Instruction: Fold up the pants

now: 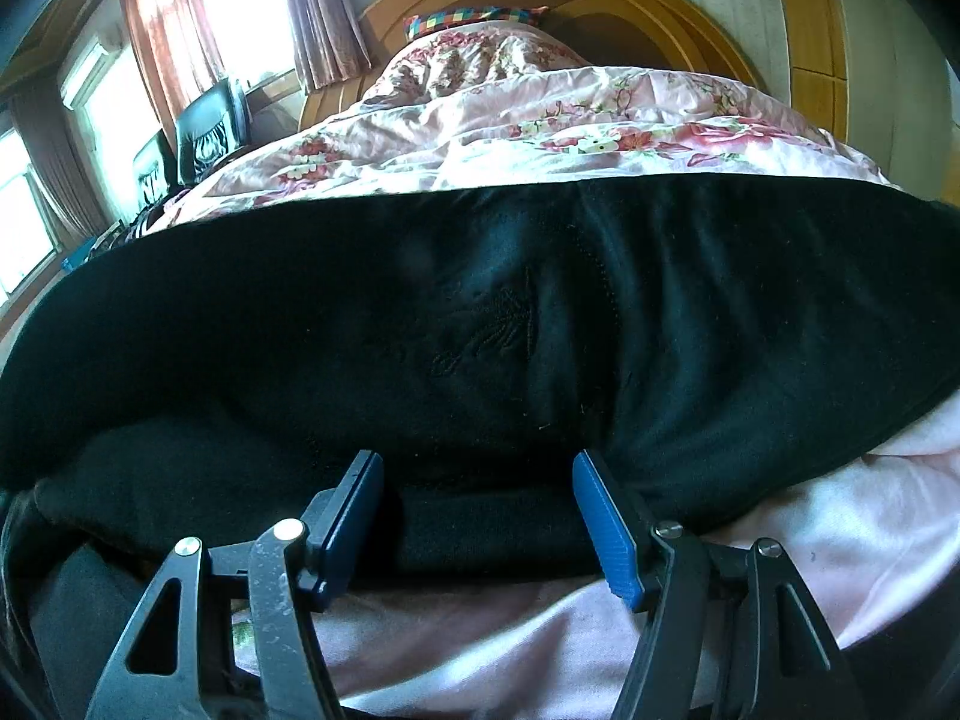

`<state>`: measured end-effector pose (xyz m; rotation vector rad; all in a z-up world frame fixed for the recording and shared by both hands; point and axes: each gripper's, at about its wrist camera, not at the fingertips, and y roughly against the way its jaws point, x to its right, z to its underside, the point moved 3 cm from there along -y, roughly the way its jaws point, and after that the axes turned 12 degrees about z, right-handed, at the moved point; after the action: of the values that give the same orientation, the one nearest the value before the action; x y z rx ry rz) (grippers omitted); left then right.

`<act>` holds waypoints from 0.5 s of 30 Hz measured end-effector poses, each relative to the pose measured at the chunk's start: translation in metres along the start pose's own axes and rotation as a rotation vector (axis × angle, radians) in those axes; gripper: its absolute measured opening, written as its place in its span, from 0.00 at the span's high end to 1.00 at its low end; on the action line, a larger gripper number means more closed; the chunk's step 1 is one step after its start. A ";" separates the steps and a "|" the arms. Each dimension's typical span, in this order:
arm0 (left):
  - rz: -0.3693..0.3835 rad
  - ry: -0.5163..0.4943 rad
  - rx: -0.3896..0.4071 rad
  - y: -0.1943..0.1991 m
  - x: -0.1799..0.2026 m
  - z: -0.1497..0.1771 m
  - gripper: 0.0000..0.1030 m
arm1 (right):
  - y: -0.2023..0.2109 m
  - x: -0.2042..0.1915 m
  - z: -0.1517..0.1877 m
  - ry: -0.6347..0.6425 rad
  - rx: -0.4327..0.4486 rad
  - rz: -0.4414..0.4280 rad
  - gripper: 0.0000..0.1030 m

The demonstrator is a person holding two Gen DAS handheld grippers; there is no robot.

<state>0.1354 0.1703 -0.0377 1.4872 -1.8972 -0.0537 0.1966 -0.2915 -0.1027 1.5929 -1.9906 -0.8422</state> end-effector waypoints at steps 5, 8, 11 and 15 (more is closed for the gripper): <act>-0.004 -0.002 0.001 0.006 -0.005 0.030 0.87 | 0.000 -0.006 -0.003 0.039 -0.032 0.045 0.34; -0.006 -0.025 -0.003 0.006 -0.001 0.033 0.87 | -0.001 -0.012 -0.008 0.090 -0.085 0.085 0.31; 0.000 -0.017 0.010 0.008 -0.003 0.033 0.87 | 0.001 -0.019 -0.024 0.129 -0.172 0.148 0.27; 0.025 0.029 0.039 0.013 -0.007 0.030 0.87 | 0.017 -0.040 -0.055 0.089 -0.208 0.035 0.27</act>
<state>0.1092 0.1696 -0.0580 1.4820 -1.9032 0.0172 0.2318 -0.2597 -0.0504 1.4478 -1.8004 -0.9166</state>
